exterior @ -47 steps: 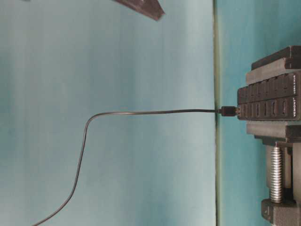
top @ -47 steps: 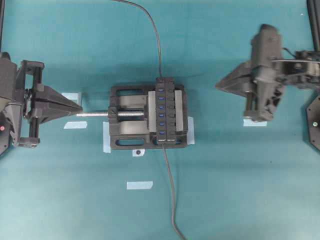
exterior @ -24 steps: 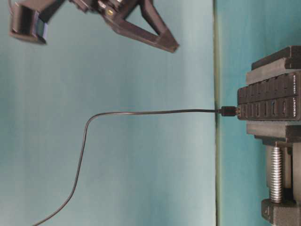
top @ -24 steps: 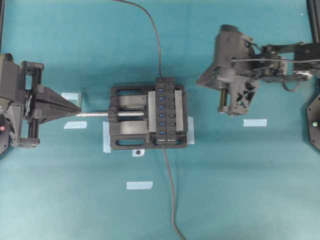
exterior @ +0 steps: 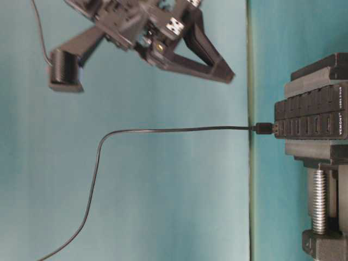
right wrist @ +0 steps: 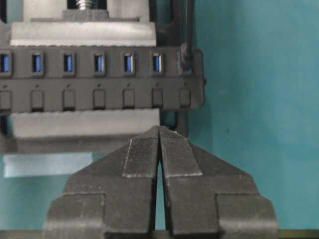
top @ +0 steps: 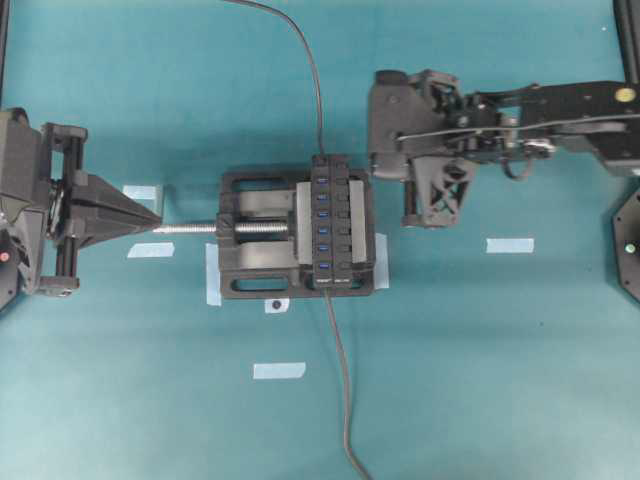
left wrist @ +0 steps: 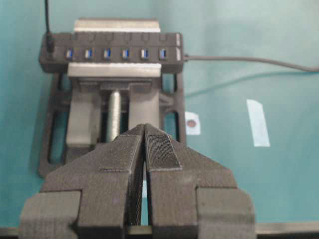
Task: Insert the USB into the second port from the front of the fixed hub.
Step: 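Move the right gripper over the hub toward the plugged-in USB cable, then lower the right gripper and close it on the black USB plug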
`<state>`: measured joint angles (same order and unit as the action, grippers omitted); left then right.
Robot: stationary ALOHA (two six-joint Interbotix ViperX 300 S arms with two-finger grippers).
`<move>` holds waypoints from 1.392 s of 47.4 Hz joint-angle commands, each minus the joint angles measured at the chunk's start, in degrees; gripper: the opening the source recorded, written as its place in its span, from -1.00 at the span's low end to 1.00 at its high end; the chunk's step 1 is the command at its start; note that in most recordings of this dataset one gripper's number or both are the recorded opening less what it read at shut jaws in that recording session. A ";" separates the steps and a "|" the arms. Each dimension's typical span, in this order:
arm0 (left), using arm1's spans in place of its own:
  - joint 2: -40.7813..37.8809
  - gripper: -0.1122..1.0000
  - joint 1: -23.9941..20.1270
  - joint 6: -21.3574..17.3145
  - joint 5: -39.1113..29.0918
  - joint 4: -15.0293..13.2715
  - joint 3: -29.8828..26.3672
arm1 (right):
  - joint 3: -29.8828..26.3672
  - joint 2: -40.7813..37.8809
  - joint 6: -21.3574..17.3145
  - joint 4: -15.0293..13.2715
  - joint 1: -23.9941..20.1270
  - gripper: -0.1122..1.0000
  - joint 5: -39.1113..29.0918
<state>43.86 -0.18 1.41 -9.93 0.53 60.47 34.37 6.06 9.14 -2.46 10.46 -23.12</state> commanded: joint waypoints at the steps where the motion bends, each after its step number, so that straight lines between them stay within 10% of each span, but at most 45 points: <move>1: 0.00 -0.79 0.18 0.09 0.18 0.00 -1.58 | -1.58 -0.35 1.14 -0.09 0.70 -0.74 2.55; 53: 0.35 -0.79 0.09 0.09 0.18 0.09 -0.97 | -4.92 -6.94 1.23 -0.09 2.46 -0.72 6.59; 66: 0.35 -0.79 0.09 0.18 0.18 0.09 -0.79 | -5.27 -7.03 0.97 0.26 2.90 -0.39 7.03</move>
<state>44.21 -0.09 1.49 -10.02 0.53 60.47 30.41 -1.67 10.20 -2.37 13.18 -16.52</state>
